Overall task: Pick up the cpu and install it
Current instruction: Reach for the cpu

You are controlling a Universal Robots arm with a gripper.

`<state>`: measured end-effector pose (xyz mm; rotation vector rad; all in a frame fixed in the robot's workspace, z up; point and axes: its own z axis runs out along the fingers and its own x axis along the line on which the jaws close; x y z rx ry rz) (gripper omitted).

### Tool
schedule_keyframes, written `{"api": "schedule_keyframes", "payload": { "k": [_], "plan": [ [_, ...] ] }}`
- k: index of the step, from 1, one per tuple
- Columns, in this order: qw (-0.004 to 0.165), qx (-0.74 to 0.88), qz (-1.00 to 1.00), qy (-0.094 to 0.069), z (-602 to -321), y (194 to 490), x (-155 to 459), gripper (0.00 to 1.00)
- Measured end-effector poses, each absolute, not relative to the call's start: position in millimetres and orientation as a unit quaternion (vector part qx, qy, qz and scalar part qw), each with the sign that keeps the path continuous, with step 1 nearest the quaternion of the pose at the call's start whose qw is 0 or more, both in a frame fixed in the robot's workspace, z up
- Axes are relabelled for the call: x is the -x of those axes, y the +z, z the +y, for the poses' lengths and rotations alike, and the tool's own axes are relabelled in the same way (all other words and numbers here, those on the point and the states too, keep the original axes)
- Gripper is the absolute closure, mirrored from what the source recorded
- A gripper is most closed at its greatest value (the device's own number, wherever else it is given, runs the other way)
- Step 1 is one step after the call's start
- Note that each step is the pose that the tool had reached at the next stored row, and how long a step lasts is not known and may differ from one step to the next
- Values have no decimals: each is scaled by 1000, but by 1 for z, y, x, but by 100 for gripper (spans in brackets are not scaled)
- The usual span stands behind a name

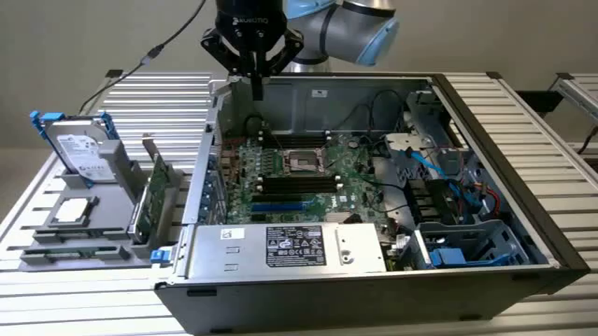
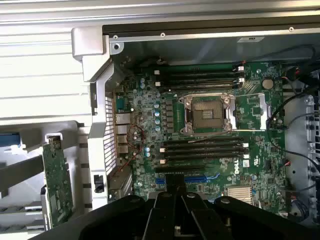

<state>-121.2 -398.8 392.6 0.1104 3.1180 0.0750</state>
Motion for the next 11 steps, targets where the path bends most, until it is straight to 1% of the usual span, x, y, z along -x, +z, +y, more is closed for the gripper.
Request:
{"api": "schedule_keyframes", "payload": {
  "k": [11],
  "plan": [
    [10,-35,999,24,-399,393,121,89]
  ]
}}
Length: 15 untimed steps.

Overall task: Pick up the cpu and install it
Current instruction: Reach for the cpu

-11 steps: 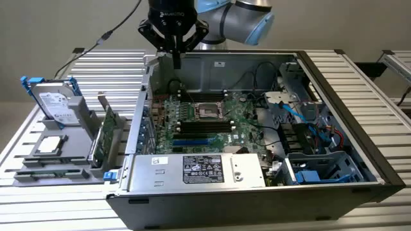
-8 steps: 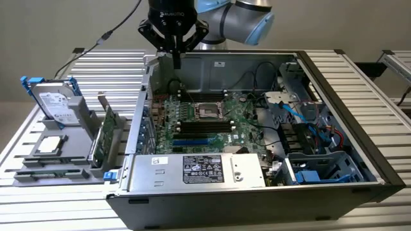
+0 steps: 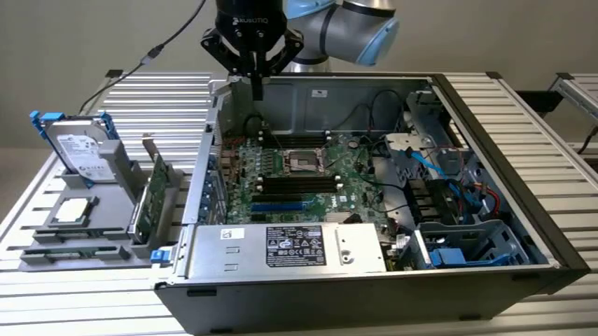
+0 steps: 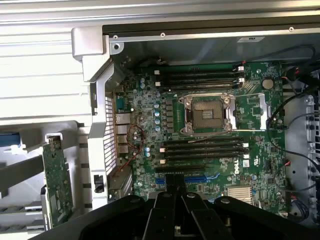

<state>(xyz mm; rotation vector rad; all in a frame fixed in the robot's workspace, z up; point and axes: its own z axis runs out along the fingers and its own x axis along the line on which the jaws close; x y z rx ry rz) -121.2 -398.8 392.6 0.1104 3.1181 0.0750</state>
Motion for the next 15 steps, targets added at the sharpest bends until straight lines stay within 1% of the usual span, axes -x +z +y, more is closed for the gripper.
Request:
{"api": "schedule_keyframes", "payload": {
  "k": [4,15],
  "plan": [
    [10,-35,999,24,-399,393,124,89],
    [10,-35,999,25,-399,393,173,89]
  ]
}}
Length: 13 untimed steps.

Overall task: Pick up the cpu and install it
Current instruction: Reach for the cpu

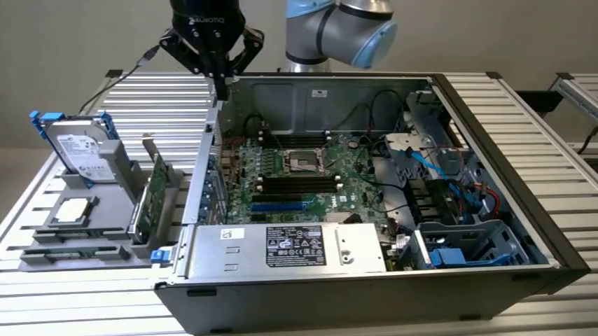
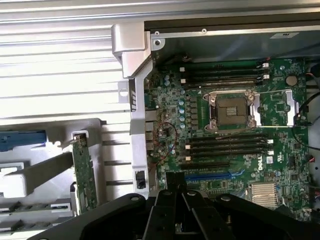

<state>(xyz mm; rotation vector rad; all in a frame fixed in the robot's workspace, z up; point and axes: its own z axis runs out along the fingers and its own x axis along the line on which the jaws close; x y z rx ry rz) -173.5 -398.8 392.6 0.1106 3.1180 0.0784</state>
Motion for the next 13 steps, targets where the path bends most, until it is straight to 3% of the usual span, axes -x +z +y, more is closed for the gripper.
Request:
{"api": "schedule_keyframes", "payload": {
  "k": [13],
  "plan": [
    [10,-35,999,25,-399,391,233,89]
  ]
}}
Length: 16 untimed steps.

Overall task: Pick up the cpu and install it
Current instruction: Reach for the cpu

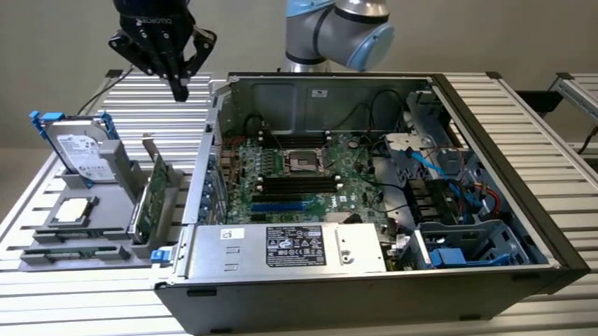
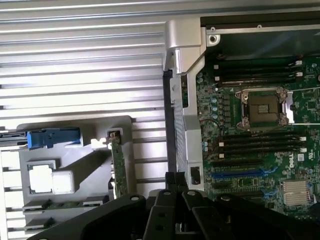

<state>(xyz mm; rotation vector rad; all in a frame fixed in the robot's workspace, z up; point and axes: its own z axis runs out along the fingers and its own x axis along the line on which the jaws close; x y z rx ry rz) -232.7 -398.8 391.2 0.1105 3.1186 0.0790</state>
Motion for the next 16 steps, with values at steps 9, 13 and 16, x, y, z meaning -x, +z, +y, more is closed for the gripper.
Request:
{"api": "schedule_keyframes", "payload": {
  "k": [9,13,16],
  "plan": [
    [9,-35,999,25,-399,385,273,89],
    [9,-35,999,25,-399,379,292,89],
    [8,-35,999,25,-399,375,305,89]
  ]
}}
